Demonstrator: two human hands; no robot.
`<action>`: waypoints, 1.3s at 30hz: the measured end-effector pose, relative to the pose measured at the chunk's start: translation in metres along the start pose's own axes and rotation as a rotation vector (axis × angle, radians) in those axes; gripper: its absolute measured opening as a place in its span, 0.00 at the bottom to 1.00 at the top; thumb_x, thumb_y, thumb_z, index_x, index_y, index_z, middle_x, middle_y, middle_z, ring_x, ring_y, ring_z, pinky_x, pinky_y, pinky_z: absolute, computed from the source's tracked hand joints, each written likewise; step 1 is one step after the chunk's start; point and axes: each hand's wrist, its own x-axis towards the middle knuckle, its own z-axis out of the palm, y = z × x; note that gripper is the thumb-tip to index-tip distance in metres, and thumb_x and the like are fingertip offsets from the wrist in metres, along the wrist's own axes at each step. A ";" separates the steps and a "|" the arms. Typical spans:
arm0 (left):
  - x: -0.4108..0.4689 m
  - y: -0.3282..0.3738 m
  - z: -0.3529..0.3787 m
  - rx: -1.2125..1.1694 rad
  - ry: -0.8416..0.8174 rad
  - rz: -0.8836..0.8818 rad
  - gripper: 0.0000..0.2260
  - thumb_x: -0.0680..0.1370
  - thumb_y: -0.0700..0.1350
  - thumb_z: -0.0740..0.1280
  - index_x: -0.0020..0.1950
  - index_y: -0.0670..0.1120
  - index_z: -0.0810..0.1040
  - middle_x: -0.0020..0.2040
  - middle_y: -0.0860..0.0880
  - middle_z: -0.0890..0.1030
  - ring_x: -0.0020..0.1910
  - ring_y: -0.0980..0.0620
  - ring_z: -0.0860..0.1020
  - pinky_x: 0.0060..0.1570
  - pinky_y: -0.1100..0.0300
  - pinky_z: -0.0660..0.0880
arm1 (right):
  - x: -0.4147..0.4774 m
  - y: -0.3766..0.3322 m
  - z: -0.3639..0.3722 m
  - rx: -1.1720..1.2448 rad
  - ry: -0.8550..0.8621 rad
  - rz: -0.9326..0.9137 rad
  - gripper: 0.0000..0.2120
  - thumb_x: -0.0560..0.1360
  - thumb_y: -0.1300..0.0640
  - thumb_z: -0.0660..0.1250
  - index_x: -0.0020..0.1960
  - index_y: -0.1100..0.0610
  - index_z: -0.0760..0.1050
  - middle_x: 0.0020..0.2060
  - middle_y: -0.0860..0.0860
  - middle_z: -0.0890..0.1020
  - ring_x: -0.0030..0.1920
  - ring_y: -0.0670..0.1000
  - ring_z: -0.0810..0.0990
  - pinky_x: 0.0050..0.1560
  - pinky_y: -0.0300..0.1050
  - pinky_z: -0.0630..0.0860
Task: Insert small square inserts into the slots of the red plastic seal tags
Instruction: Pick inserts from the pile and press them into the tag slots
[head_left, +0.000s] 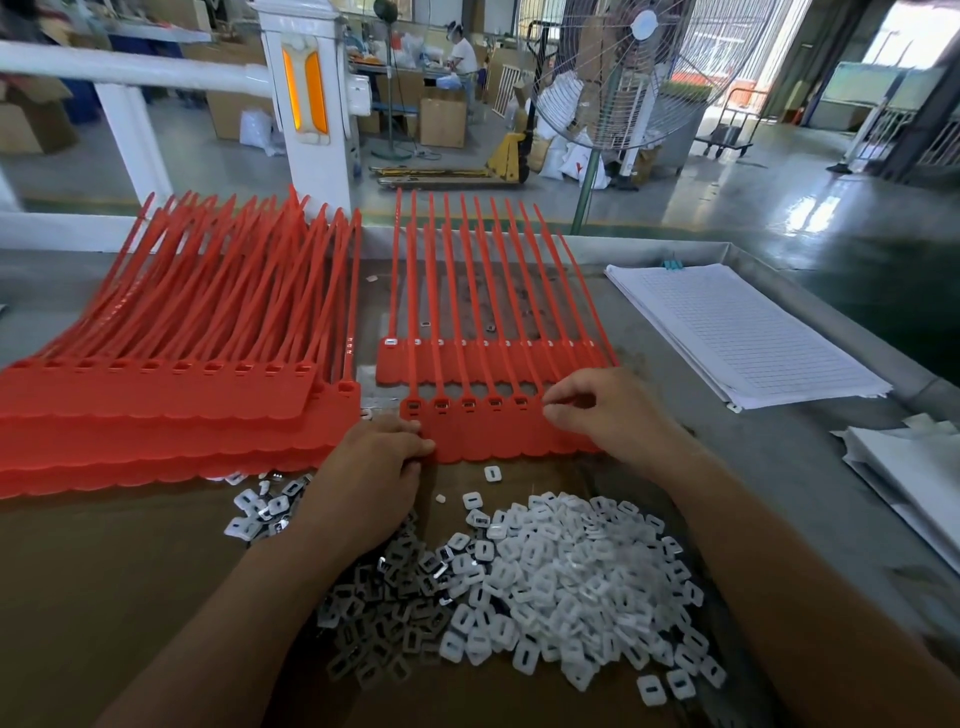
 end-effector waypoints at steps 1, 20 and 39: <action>0.000 0.000 0.000 0.001 -0.002 -0.001 0.14 0.77 0.40 0.60 0.62 0.48 0.76 0.67 0.53 0.71 0.66 0.55 0.64 0.61 0.69 0.53 | -0.007 -0.011 0.002 -0.023 -0.071 -0.040 0.01 0.72 0.54 0.69 0.44 0.49 0.79 0.39 0.37 0.77 0.42 0.34 0.75 0.40 0.27 0.66; 0.002 -0.008 0.006 -0.004 0.014 0.024 0.14 0.76 0.38 0.62 0.60 0.46 0.78 0.65 0.51 0.72 0.65 0.54 0.66 0.62 0.68 0.56 | -0.049 -0.068 0.052 -0.260 -0.477 -0.379 0.07 0.72 0.56 0.69 0.48 0.54 0.80 0.47 0.46 0.80 0.42 0.39 0.71 0.42 0.33 0.64; 0.002 -0.007 0.006 -0.016 0.009 0.018 0.14 0.76 0.38 0.62 0.60 0.46 0.77 0.66 0.51 0.72 0.66 0.54 0.66 0.62 0.68 0.55 | -0.052 -0.068 0.051 -0.152 -0.414 -0.332 0.07 0.74 0.62 0.64 0.47 0.56 0.79 0.46 0.47 0.82 0.45 0.43 0.77 0.45 0.34 0.72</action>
